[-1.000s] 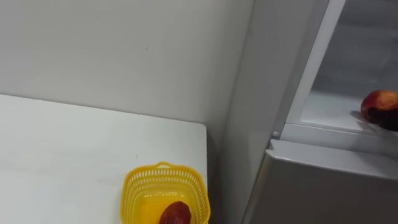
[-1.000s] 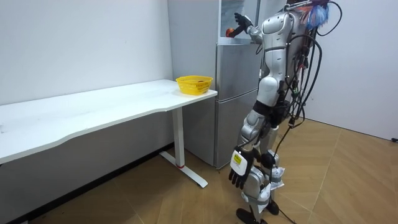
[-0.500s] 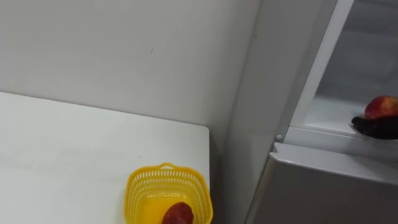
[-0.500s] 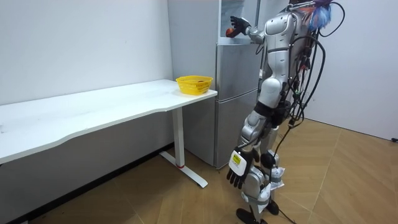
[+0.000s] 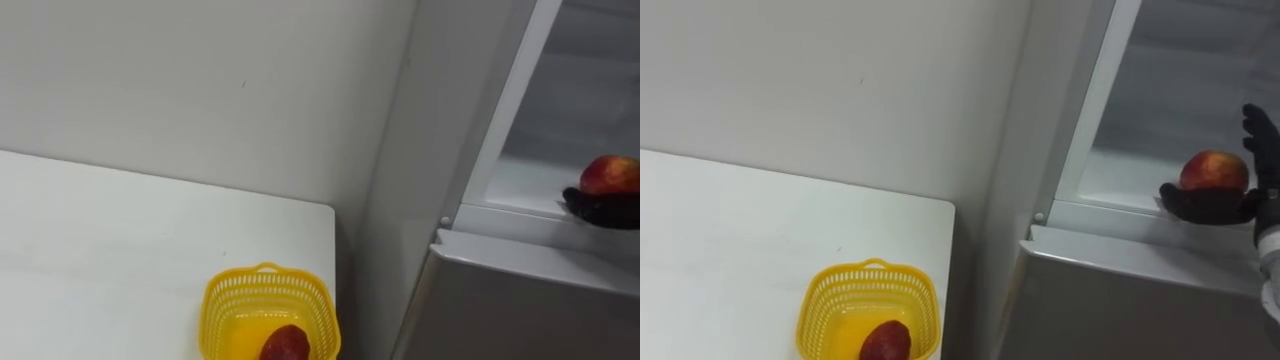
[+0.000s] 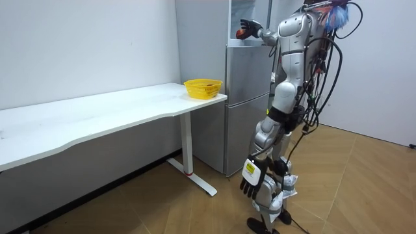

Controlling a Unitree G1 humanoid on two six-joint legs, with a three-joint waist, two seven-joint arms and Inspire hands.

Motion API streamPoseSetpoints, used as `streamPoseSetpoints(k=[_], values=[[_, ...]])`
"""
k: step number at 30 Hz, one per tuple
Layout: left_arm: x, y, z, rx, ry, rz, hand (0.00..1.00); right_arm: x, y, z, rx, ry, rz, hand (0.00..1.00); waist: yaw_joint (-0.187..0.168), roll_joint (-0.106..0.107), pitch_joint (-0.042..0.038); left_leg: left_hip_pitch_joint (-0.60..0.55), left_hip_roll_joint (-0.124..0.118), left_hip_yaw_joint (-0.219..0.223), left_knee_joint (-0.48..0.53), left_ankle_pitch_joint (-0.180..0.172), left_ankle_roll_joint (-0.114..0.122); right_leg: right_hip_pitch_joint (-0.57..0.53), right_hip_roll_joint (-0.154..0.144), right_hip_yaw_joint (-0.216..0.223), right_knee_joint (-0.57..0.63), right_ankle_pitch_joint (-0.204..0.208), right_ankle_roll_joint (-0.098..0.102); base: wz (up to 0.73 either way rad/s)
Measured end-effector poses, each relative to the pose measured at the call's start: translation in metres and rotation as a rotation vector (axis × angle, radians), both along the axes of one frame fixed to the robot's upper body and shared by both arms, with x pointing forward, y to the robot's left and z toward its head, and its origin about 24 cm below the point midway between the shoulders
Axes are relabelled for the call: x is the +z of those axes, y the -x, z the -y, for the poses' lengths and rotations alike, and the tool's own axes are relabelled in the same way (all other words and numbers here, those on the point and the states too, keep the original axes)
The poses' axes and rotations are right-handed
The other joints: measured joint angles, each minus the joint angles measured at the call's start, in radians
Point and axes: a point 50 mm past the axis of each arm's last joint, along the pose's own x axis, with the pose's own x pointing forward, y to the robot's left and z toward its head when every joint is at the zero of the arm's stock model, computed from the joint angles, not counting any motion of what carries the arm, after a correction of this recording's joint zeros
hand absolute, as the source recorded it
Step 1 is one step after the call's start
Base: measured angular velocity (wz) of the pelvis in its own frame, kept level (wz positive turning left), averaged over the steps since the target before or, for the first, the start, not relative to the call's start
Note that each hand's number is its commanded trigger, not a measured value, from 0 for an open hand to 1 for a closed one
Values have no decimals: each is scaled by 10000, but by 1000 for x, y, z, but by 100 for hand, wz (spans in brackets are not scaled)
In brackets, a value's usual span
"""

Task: Retrieve from the upper fridge

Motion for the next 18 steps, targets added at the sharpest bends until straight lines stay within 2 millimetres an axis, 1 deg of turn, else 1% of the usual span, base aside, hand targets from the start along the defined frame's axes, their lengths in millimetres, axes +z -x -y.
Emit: streamPoseSetpoints(k=[3,6,12,14,15,16,17,18], values=[[0,0,0,2,-9,7,0,-4,0,2,125,-161,-202,0,-15,-42,-12,7,1,-3,-1,0,0,5,0,8,-2,0,0,0],[0,-1,0,17,-43,-15,0,-6,1,6,188,-326,-397,0,-8,-99,-8,7,0,-2,0,0,0,5,-1,15,-3,0,0,0],[0,-1,0,39,-46,-35,0,-6,1,8,519,-470,-538,0,-25,-100,-7,-3,-3,-5,5,0,0,12,-3,13,-15,0,0,0],[0,-1,-1,57,-43,-87,0,-6,1,9,639,-524,-626,0,21,-95,-5,-1,-2,-4,5,0,0,10,0,13,-16,0,0,0],[0,-4,-1,54,-48,-30,0,-7,2,11,659,-557,-731,0,30,-91,-5,1,-1,-5,6,0,0,9,0,10,-17,0,-1,0],[0,-5,-1,56,-48,-23,0,-8,2,12,682,-605,-773,30,36,-90,-5,3,0,-6,6,-1,0,10,0,7,-16,1,-1,0],[0,-5,-1,70,-52,-47,0,-9,2,13,780,-671,-861,64,36,-84,-7,11,0,-4,6,0,0,13,-1,4,-15,2,-3,0],[0,-5,-2,79,-46,-88,0,-10,2,13,877,-712,-945,100,30,-74,-11,14,0,-3,7,0,0,13,-1,-1,-14,3,-4,0]])
